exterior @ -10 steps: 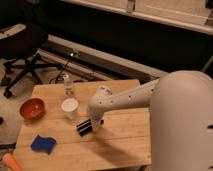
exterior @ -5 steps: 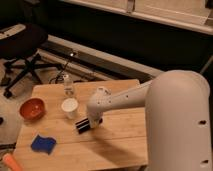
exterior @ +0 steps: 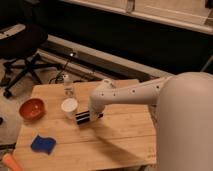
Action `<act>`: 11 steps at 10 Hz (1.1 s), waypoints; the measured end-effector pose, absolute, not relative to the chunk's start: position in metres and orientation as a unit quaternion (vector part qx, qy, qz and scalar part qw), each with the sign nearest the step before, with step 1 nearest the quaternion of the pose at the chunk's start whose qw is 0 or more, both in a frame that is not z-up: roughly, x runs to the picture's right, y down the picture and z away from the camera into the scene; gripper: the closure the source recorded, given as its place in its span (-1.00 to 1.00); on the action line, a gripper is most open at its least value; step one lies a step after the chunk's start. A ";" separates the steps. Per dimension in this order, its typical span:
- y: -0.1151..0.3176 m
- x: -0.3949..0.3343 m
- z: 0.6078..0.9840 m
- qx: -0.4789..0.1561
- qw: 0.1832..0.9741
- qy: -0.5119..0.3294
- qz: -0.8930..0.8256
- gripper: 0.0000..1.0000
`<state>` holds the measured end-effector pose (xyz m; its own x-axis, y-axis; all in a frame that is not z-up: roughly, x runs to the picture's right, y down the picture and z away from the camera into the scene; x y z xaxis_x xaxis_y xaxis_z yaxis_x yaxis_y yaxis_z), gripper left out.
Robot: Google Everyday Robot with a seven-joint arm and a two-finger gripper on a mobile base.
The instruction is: Place the eraser on the white sponge
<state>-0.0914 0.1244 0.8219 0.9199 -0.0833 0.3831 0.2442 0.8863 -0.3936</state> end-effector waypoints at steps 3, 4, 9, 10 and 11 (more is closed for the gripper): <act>0.106 -0.121 0.767 -0.180 0.952 -0.200 -0.144 1.00; 0.099 -0.127 0.750 -0.167 0.952 -0.205 -0.155 1.00; 0.082 -0.179 0.684 -0.121 0.941 -0.248 -0.197 1.00; 0.087 -0.195 0.676 -0.120 0.935 -0.263 -0.206 1.00; 0.092 -0.212 0.668 -0.119 0.928 -0.279 -0.215 1.00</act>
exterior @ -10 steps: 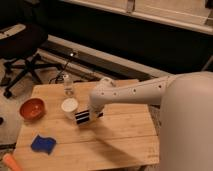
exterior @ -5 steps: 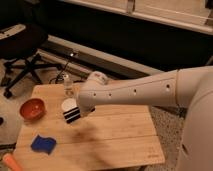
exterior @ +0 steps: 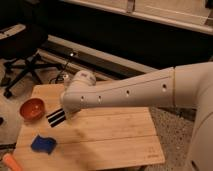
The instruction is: Place the eraser on the white sponge
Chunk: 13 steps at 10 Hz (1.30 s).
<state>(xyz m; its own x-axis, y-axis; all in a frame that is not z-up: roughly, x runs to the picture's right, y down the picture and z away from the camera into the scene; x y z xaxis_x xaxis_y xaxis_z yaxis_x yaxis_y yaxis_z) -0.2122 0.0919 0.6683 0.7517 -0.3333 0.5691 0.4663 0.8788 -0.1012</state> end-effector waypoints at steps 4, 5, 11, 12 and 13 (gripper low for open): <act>0.120 -0.270 0.653 -0.127 0.898 -0.329 -0.263 1.00; 0.131 -0.283 0.652 -0.131 0.888 -0.340 -0.280 1.00; 0.182 -0.323 0.692 -0.166 0.865 -0.350 -0.317 1.00; 0.189 -0.327 0.705 -0.172 0.866 -0.344 -0.319 1.00; 0.195 -0.330 0.716 -0.176 0.867 -0.337 -0.321 1.00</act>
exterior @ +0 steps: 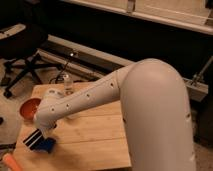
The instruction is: Place the eraser on the white sponge
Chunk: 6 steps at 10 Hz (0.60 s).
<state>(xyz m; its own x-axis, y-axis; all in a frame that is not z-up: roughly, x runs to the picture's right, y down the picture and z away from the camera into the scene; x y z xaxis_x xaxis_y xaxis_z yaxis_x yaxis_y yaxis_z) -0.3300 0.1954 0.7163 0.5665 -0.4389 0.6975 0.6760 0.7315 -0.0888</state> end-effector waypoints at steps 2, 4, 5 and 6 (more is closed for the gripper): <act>0.207 -0.335 0.734 -0.181 0.869 -0.325 -0.326 0.88; 0.223 -0.337 0.745 -0.186 0.869 -0.315 -0.334 0.49; 0.230 -0.337 0.748 -0.189 0.869 -0.310 -0.336 0.29; 0.237 -0.337 0.750 -0.192 0.870 -0.305 -0.337 0.05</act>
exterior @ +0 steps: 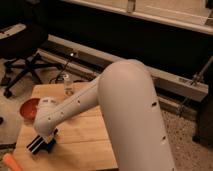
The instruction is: Place the eraser on the white sponge
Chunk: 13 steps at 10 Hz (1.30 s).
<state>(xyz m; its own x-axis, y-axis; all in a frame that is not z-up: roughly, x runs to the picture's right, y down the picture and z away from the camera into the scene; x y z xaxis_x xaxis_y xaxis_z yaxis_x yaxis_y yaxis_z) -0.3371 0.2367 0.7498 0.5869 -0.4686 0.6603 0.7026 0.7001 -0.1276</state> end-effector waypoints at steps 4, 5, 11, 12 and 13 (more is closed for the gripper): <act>0.250 -0.340 0.747 -0.201 0.875 -0.292 -0.330 -0.59; 0.248 -0.343 0.743 -0.201 0.877 -0.291 -0.326 -0.60; 0.246 -0.331 0.736 -0.225 0.879 -0.275 -0.317 -0.60; 0.244 -0.328 0.733 -0.234 0.879 -0.280 -0.308 -0.60; 0.235 -0.322 0.728 -0.241 0.880 -0.290 -0.288 -0.60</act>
<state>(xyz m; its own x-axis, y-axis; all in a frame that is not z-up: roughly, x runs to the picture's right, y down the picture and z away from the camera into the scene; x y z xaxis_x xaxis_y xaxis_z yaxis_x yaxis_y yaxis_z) -0.3224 0.2349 0.7283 0.6659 -0.3681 0.6489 0.6470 0.7180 -0.2566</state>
